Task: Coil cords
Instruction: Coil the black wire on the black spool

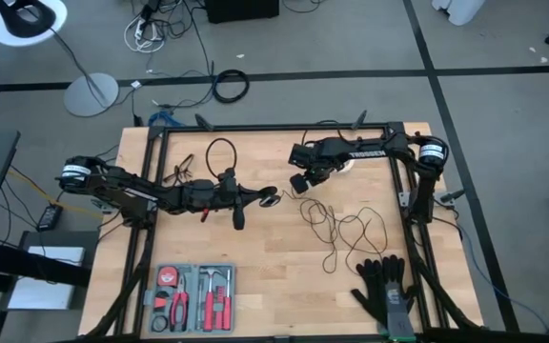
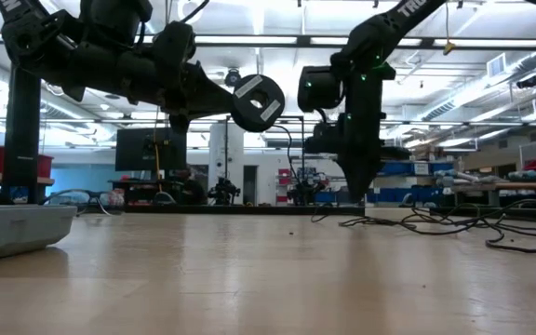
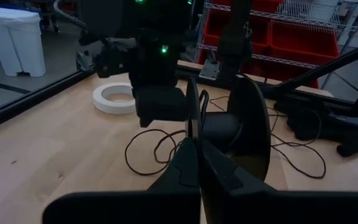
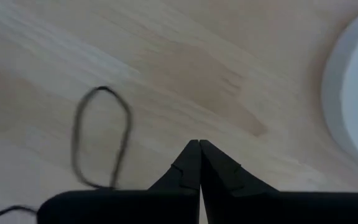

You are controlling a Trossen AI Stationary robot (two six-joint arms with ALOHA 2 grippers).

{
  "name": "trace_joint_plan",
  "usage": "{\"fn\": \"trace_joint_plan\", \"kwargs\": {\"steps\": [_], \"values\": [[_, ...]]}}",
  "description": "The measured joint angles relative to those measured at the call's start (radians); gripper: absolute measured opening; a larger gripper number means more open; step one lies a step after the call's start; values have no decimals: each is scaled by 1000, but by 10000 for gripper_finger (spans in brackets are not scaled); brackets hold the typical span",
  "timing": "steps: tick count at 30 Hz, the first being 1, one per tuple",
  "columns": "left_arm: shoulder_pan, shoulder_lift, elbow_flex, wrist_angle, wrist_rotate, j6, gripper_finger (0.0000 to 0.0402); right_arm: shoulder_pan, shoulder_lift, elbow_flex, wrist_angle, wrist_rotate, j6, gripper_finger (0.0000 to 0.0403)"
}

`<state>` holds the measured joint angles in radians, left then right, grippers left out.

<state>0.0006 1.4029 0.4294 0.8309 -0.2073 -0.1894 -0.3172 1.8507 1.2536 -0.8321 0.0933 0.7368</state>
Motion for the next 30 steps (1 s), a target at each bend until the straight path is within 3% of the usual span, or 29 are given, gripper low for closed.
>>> {"fn": "trace_joint_plan", "kwargs": {"steps": [14, 24, 30], "values": [[0, 0, 0, 2, 0, -2, 0, 0, -11, -177, 186, -22, 48, 1], [0, 0, 0, 1, 0, -2, 0, 8, -26, -153, 148, -35, -15, 2], [0, 0, 0, 1, 0, -2, 0, 29, -130, -142, 91, -17, -34, 1]]}}
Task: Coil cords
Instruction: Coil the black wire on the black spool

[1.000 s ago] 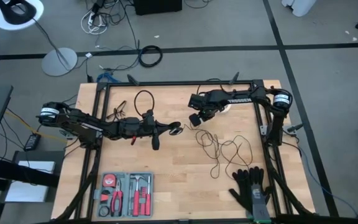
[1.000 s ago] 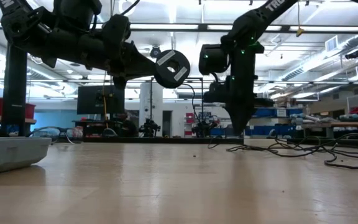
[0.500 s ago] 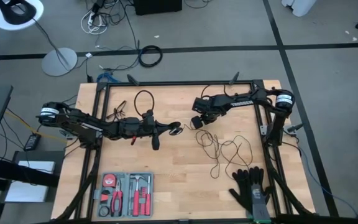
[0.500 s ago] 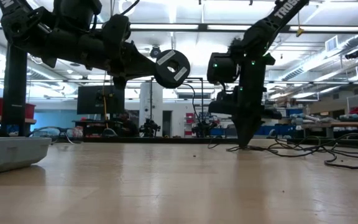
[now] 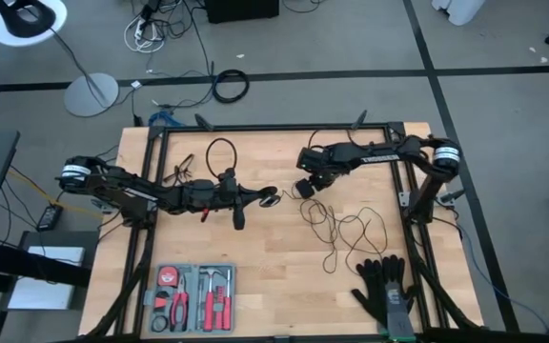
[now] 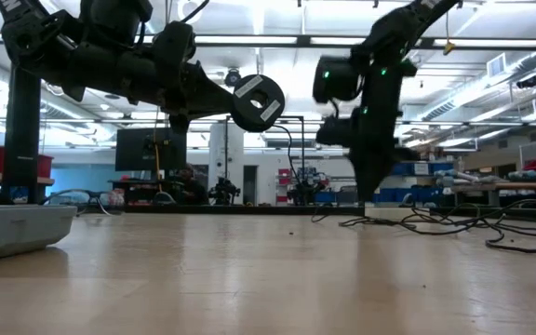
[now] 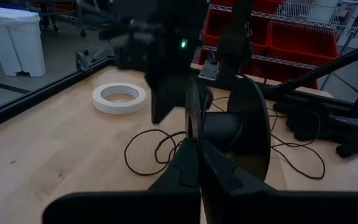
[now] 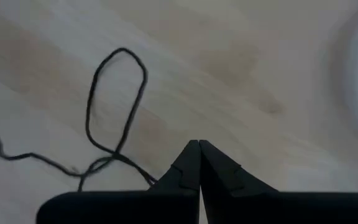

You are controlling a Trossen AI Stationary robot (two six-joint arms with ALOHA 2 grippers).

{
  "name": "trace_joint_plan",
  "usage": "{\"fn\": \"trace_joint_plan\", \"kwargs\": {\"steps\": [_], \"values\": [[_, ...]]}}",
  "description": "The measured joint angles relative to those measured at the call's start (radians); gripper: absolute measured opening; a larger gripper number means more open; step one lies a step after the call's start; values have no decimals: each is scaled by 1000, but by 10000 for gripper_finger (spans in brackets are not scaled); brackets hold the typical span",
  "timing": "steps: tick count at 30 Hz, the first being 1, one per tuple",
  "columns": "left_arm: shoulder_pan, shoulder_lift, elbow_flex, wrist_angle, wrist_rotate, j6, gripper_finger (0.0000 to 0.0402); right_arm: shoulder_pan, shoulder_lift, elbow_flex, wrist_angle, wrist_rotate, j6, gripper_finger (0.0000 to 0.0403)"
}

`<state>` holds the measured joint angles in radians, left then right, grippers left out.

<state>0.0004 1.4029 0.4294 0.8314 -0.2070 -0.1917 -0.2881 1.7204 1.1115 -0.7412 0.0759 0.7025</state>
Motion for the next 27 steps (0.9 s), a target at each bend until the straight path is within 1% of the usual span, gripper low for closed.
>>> {"fn": "trace_joint_plan", "kwargs": {"steps": [3, 6, 11, 14, 19, 22, 24, 27], "values": [[0, 0, 0, 0, 0, 0, 0, 20, -37, -3, -20, 58, -12, 2], [0, 0, 0, 0, 0, 0, 0, 56, -87, -1, -13, 139, -49, 5], [0, 0, 0, -5, 0, 0, 0, 141, -171, -1, -10, 276, -80, 2], [0, 0, 0, -6, 0, 0, 0, 192, -232, -1, -17, 317, -125, 2], [0, 0, 0, -12, 0, 0, 0, 263, -354, -19, 6, 328, -199, 1], [0, 0, 0, -11, 0, 0, 0, 298, -442, -90, 56, 372, -192, 1], [0, 0, 0, -11, 0, 0, 0, 321, -504, -173, 123, 413, -179, 1], [0, 0, 0, -11, 0, 0, 0, 353, -584, -343, 336, 459, -177, 1]]}}
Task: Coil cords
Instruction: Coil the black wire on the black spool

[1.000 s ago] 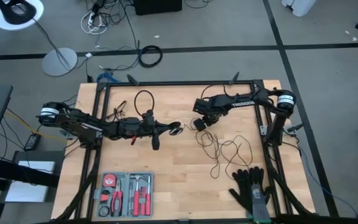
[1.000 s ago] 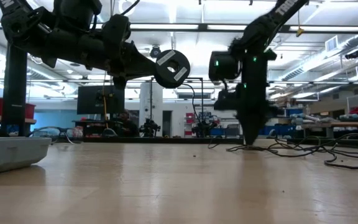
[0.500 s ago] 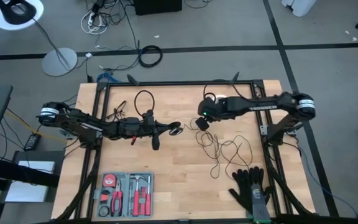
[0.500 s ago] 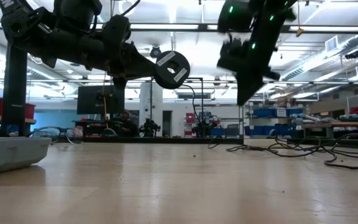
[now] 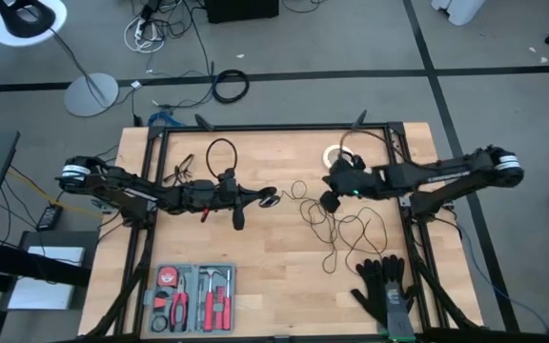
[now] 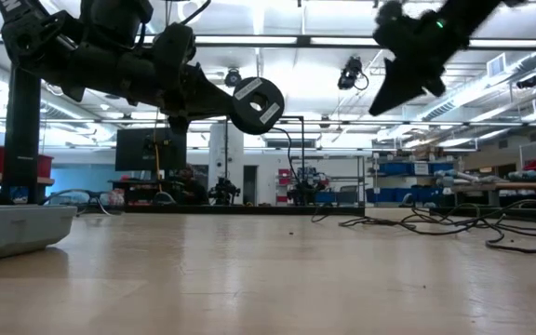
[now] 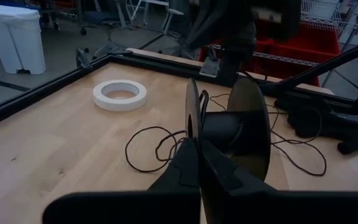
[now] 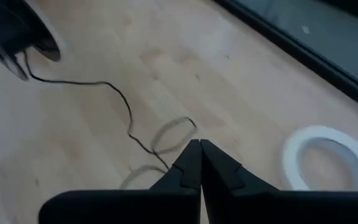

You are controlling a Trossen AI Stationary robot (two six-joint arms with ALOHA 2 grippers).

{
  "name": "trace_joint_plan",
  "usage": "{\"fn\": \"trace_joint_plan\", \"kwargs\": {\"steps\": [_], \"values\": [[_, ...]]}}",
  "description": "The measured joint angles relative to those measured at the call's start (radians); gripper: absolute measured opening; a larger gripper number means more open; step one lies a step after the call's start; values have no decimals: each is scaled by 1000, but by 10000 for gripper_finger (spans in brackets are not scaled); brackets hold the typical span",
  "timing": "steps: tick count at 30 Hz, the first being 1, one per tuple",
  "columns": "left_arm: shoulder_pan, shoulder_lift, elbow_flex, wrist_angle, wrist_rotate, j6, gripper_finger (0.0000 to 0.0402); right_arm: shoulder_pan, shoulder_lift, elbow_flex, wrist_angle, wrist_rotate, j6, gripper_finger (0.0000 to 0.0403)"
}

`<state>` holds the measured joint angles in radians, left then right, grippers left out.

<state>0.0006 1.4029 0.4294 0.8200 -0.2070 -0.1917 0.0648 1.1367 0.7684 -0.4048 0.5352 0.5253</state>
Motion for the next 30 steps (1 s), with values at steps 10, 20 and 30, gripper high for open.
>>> {"fn": "trace_joint_plan", "kwargs": {"steps": [10, 20, 30], "values": [[0, 0, 0, 7, 0, 2, 0, 20, 111, -449, 990, 6, -125, 2], [0, 0, 0, 12, -4, 4, 0, 2, 433, -336, 1169, -9, -217, 19], [0, 0, 0, 13, -4, 4, 0, -2, 583, -230, 1172, -9, -308, 69]]}}
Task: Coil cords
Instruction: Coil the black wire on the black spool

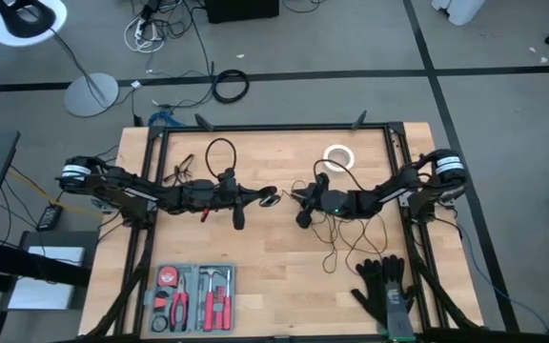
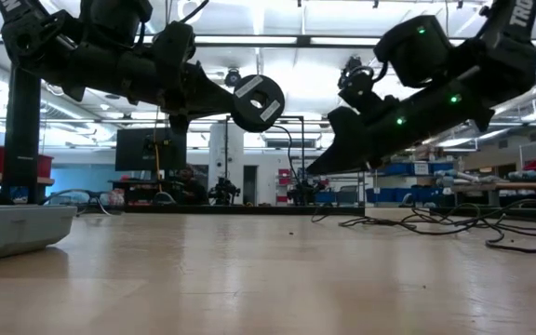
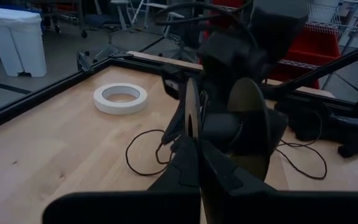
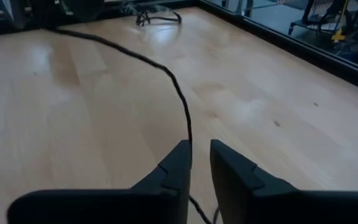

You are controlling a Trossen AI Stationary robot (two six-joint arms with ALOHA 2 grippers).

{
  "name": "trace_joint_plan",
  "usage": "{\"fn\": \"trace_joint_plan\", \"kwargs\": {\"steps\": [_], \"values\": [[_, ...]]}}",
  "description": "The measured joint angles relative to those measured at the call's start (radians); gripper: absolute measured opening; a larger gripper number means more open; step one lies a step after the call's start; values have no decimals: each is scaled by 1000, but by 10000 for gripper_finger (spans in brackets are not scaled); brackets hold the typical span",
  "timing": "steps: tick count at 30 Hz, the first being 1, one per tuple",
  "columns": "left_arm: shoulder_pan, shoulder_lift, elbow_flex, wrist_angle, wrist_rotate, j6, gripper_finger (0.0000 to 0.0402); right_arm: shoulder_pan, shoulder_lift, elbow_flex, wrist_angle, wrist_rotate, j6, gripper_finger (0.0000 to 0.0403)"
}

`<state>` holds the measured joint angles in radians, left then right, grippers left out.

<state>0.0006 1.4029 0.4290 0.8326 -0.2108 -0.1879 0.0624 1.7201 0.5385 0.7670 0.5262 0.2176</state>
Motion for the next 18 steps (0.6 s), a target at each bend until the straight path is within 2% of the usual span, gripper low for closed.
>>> {"fn": "trace_joint_plan", "kwargs": {"steps": [7, 18], "values": [[0, 0, 0, 12, -11, 0, 0, 0, 14, 15, -24, 0, -1, 93], [0, 0, 0, 64, -14, 0, 0, -27, 14, 15, -36, -30, -2, 95]]}}
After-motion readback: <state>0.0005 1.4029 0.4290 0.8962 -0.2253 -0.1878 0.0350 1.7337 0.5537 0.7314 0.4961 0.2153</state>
